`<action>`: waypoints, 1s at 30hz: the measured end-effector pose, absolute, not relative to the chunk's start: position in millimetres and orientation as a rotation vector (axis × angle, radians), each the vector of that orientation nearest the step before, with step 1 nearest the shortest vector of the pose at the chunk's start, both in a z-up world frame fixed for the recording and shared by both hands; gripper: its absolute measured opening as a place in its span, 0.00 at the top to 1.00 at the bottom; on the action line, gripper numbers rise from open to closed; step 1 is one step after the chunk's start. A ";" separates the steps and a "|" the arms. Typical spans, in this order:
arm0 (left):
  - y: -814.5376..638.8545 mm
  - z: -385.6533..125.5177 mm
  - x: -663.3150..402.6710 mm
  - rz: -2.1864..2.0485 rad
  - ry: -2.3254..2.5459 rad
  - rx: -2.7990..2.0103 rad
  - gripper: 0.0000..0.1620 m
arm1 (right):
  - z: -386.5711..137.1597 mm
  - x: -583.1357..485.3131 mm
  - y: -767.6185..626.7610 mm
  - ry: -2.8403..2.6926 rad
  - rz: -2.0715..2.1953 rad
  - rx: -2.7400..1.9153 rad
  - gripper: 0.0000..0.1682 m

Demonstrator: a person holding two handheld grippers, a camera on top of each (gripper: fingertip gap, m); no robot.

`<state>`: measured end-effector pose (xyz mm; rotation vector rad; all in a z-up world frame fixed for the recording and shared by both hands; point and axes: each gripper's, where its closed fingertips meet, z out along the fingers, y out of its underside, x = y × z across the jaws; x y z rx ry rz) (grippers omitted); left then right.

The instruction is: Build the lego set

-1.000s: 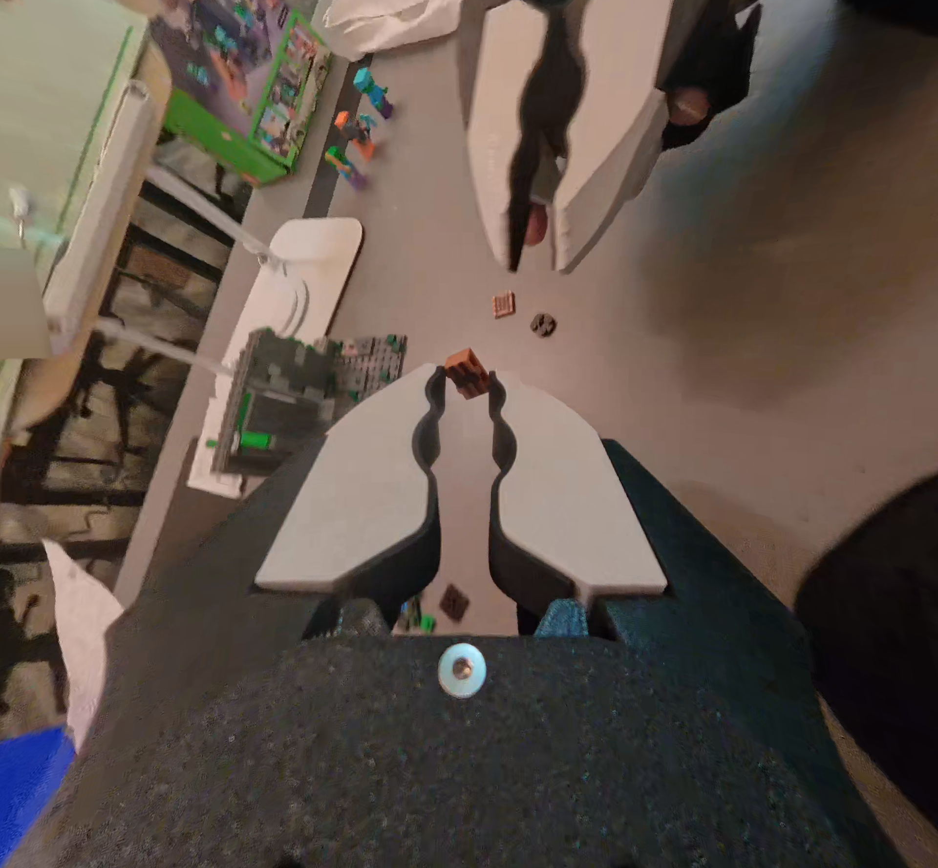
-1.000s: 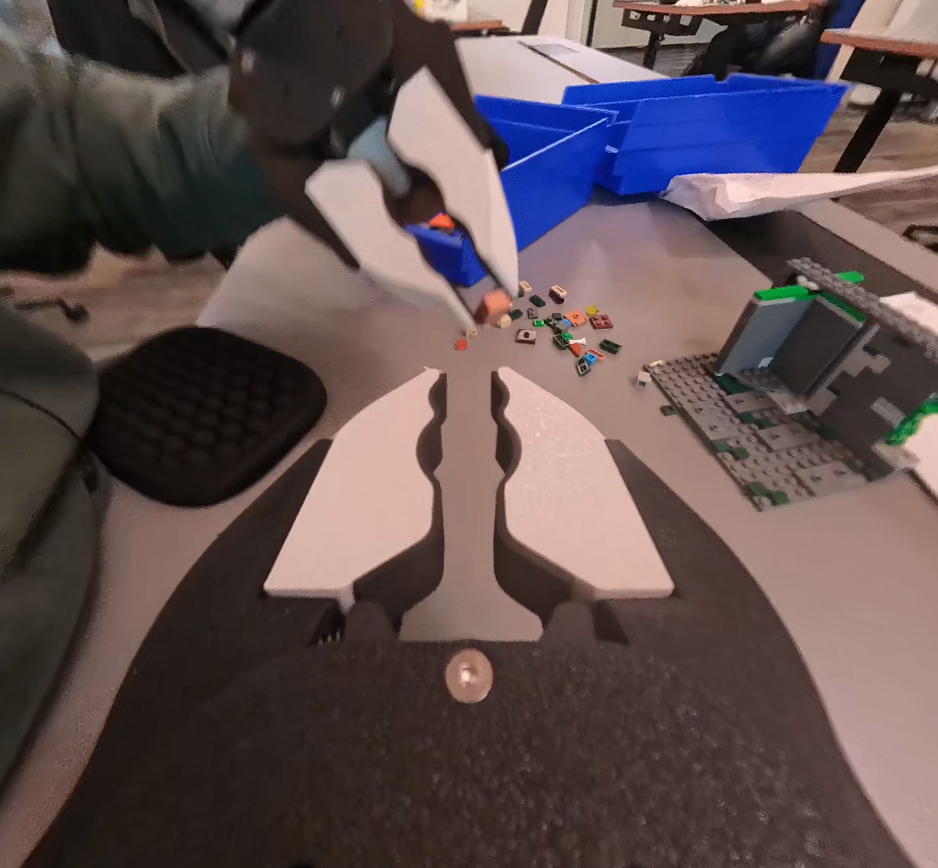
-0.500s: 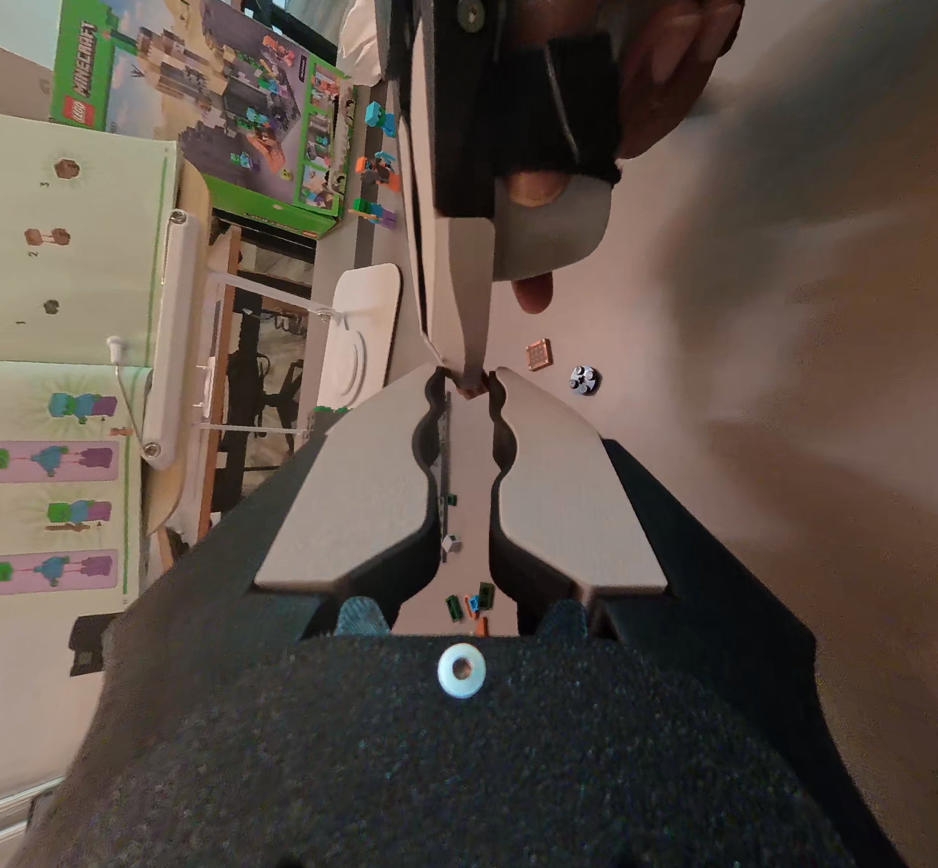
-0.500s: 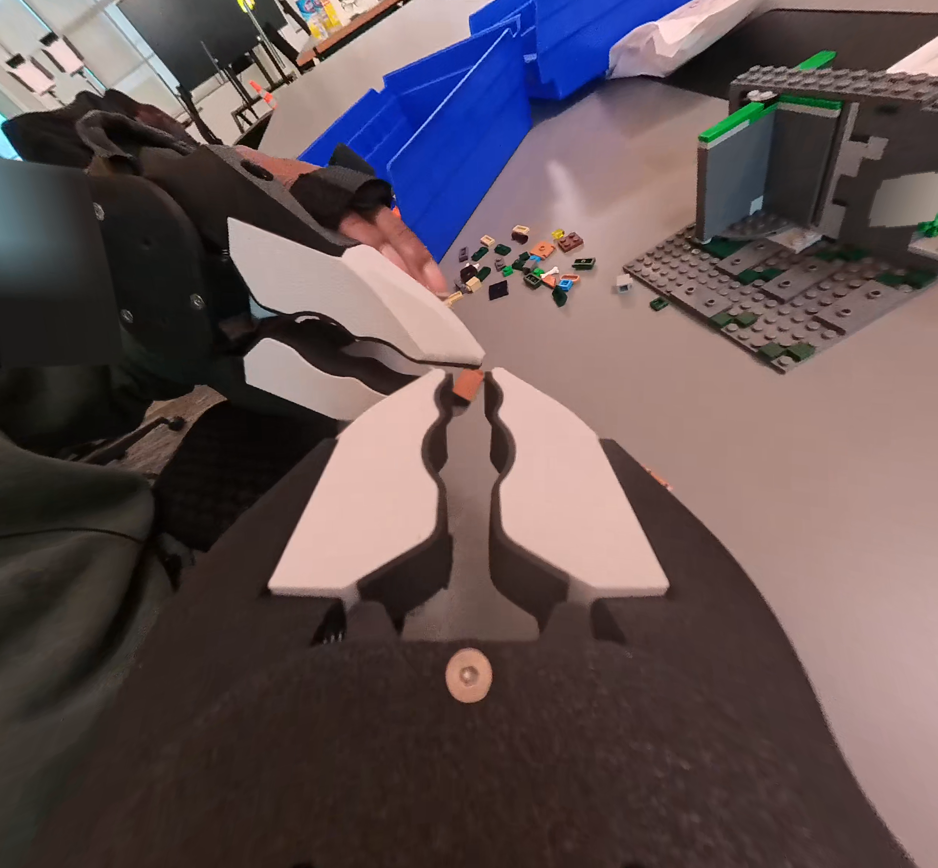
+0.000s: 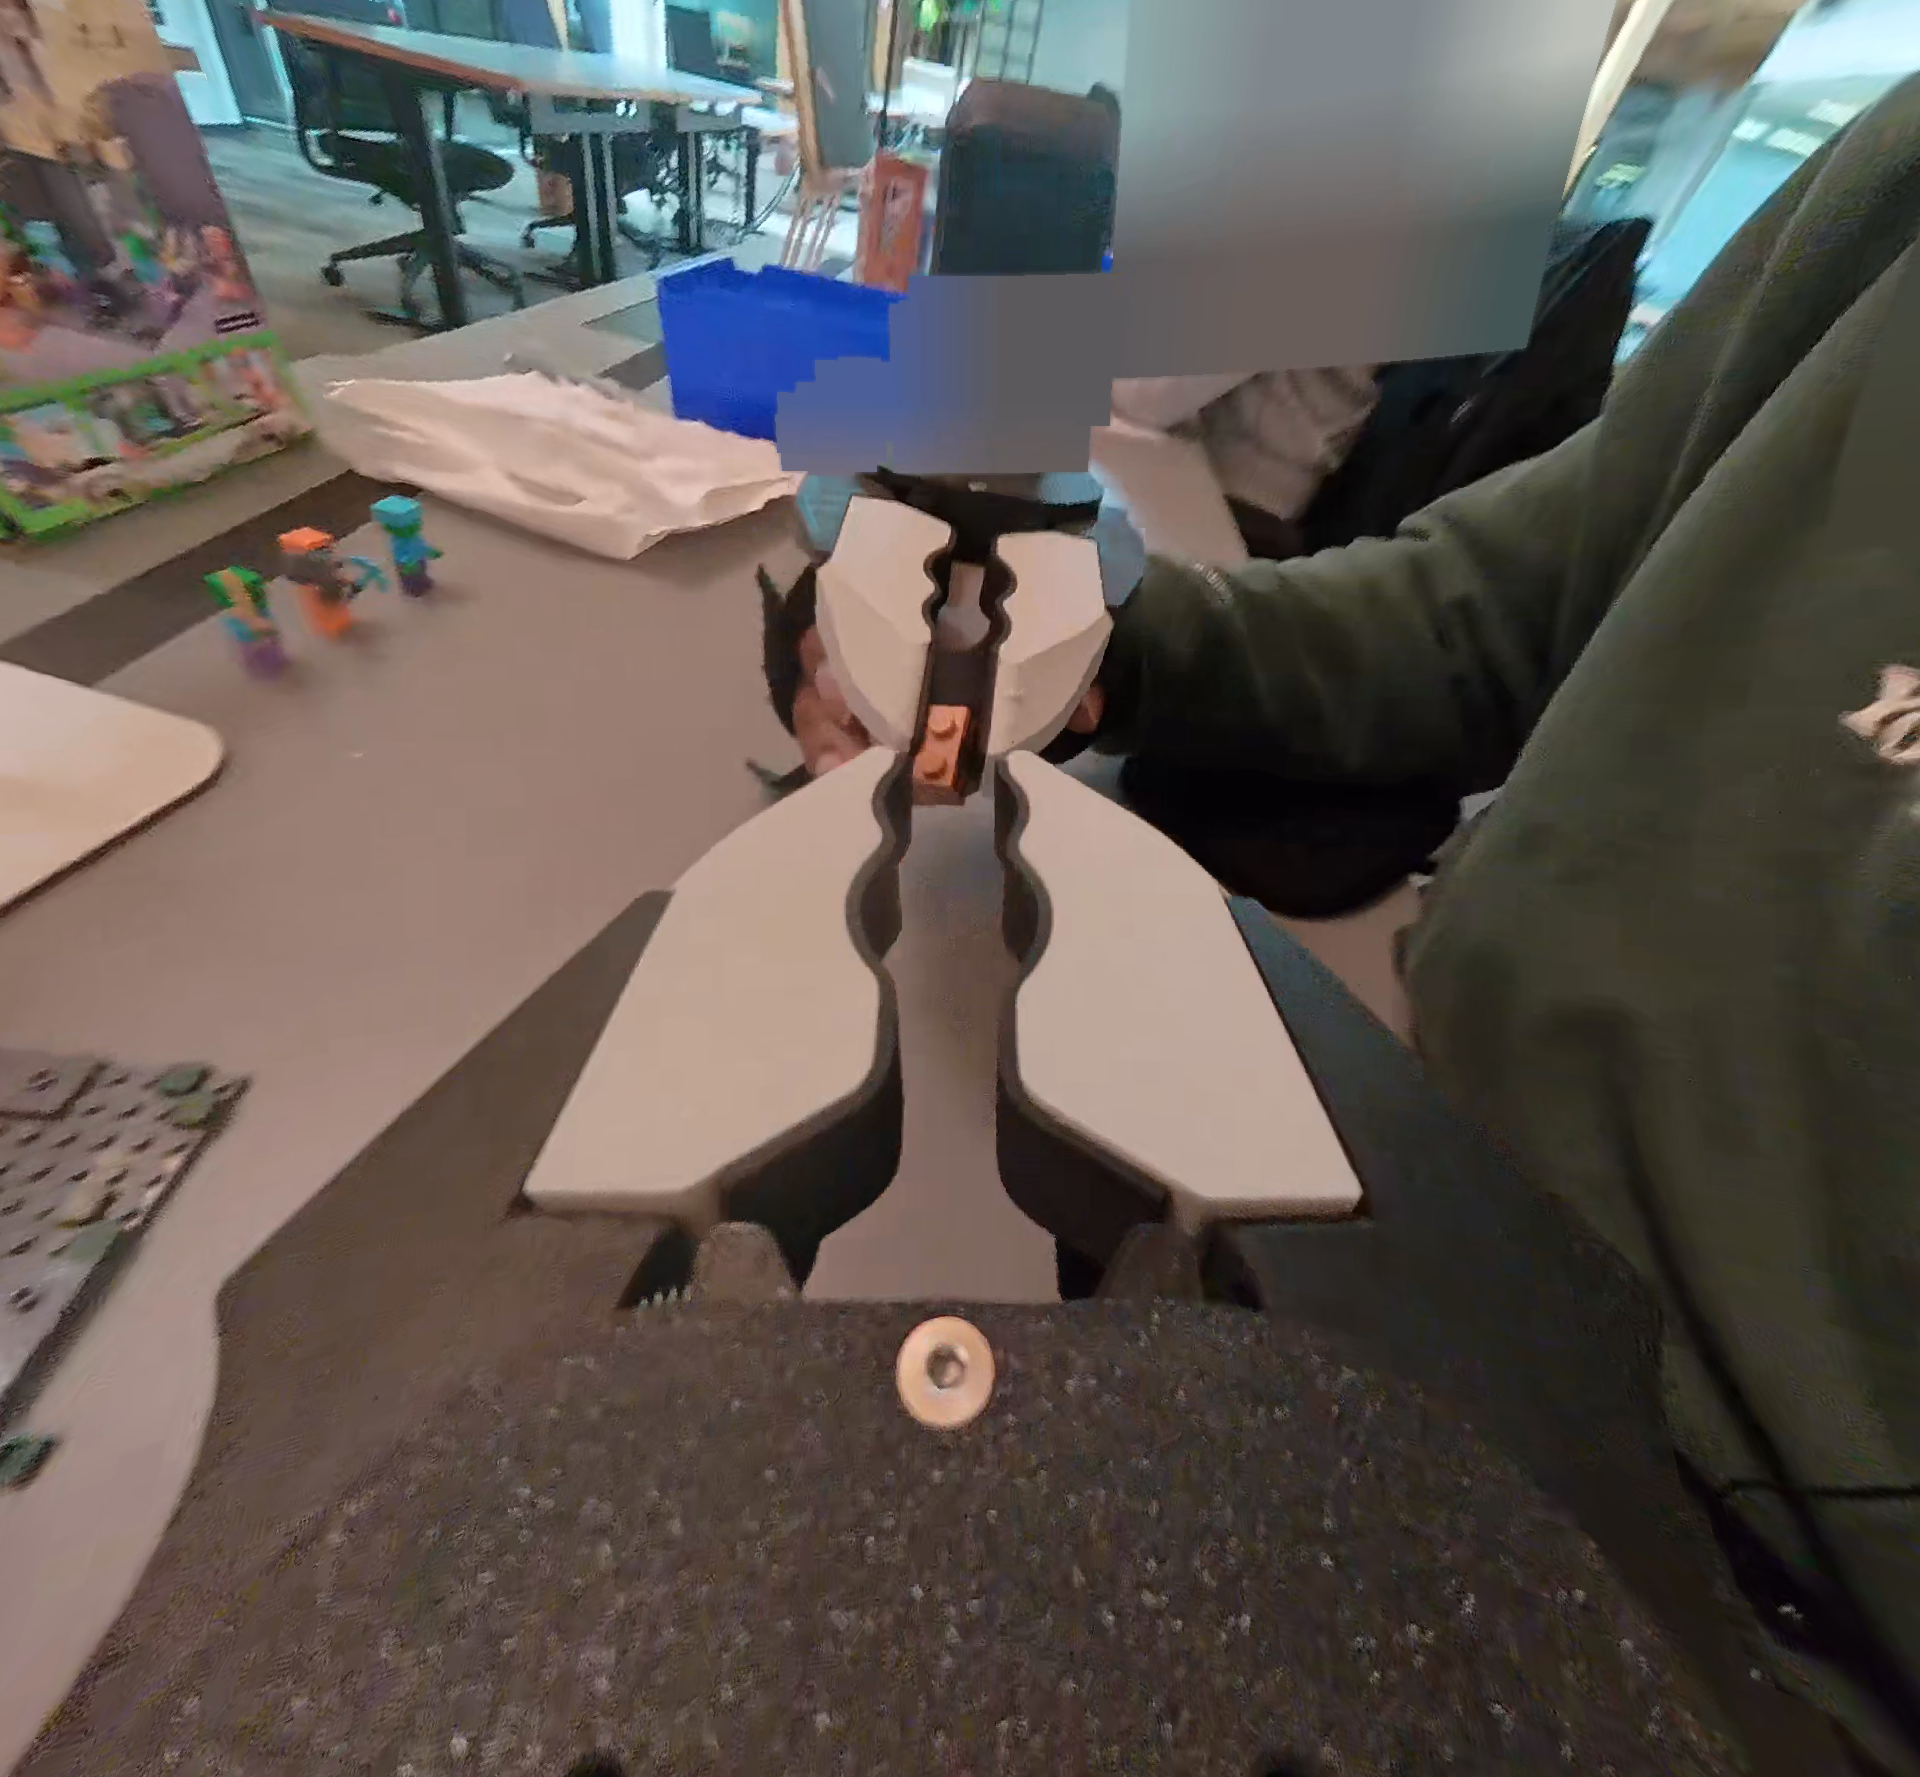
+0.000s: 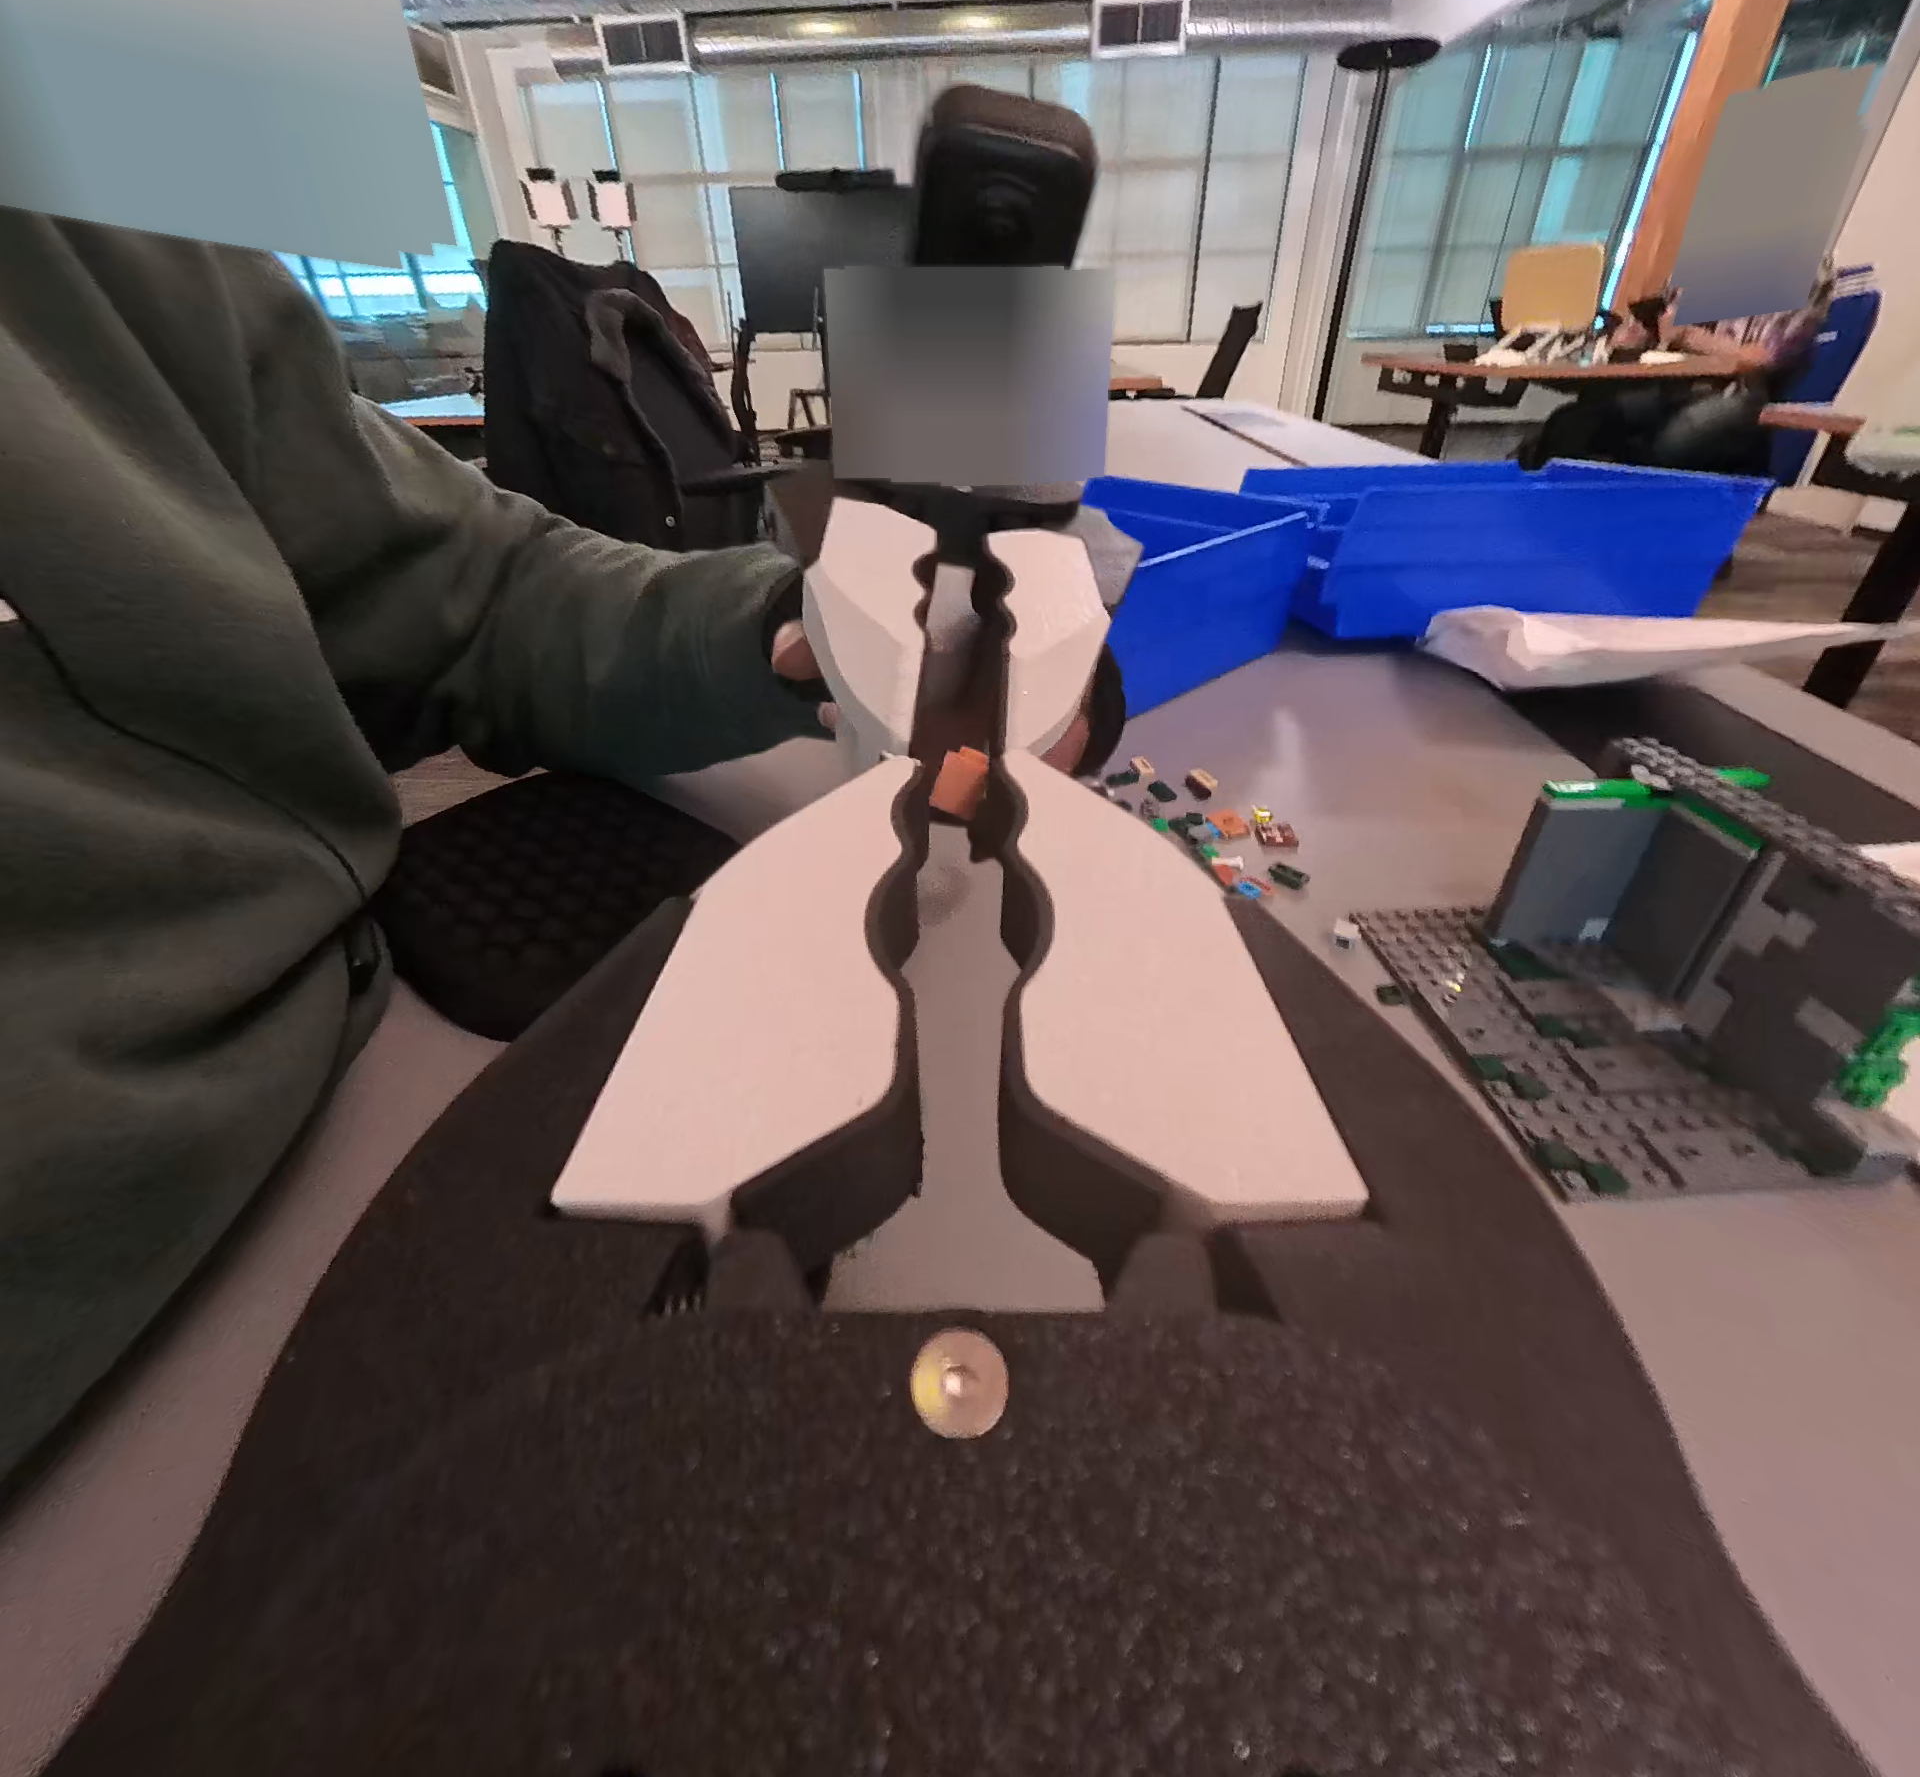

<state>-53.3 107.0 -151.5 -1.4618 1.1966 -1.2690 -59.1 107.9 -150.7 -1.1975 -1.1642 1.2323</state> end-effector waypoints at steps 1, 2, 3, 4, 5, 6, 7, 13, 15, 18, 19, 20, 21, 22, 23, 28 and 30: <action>105.5 -149.7 -51.4 -1.300 1.189 -1.456 0.92 | -148.8 -58.9 106.1 -1.166 1.236 -1.179 0.94; 104.7 -149.3 -49.5 -1.315 1.186 -1.453 0.92 | -147.4 -58.4 104.9 -1.167 1.236 -1.166 0.94; 104.6 -149.0 -48.4 -1.321 1.184 -1.448 0.93 | -145.8 -57.6 104.5 -1.165 1.233 -1.154 0.94; 104.8 -149.8 -47.6 -1.318 1.187 -1.449 0.94 | -143.9 -56.7 104.2 -1.160 1.233 -1.142 0.94; 104.1 -150.6 -46.5 -1.320 1.195 -1.450 0.95 | -142.2 -55.9 103.6 -1.159 1.232 -1.131 0.94; 103.6 -151.2 -45.5 -1.323 1.198 -1.452 0.95 | -140.8 -55.3 103.0 -1.158 1.231 -1.121 0.95; 103.1 -152.1 -44.4 -1.323 1.203 -1.454 0.95 | -139.8 -54.7 102.5 -1.157 1.230 -1.113 0.95; 102.1 -151.6 -42.0 -1.316 1.225 -1.449 0.95 | -138.6 -52.4 103.0 -1.169 1.209 -1.120 0.95; 105.4 -154.4 -41.7 -1.268 1.248 -1.462 0.95 | -141.8 -51.0 106.9 -1.182 1.181 -1.161 0.95; 115.4 -163.1 -38.7 -1.143 1.316 -1.487 0.95 | -148.7 -43.7 117.0 -1.202 1.118 -1.242 0.92; 119.7 -168.8 -36.3 -1.088 1.357 -1.502 0.95 | -151.8 -39.8 121.7 -1.204 1.093 -1.274 0.92; 124.6 -175.4 -33.1 -1.028 1.398 -1.521 0.95 | -154.8 -35.3 126.9 -1.201 1.069 -1.304 0.92; 129.7 -181.9 -29.3 -0.970 1.438 -1.534 0.95 | -157.9 -30.5 132.0 -1.196 1.047 -1.334 0.92; 134.3 -188.0 -24.9 -0.918 1.476 -1.543 0.95 | -161.7 -25.5 136.7 -1.197 1.025 -1.364 0.92; 139.0 -193.1 -20.1 -0.873 1.505 -1.548 0.95 | -166.1 -20.5 140.8 -1.202 0.998 -1.393 0.92; 150.6 -210.4 3.0 -0.773 1.608 -1.548 0.95 | -190.4 -0.2 157.6 -1.238 0.866 -1.514 0.94; 151.9 -216.1 9.0 -0.745 1.629 -1.545 0.95 | -198.7 2.0 158.8 -1.264 0.847 -1.544 0.98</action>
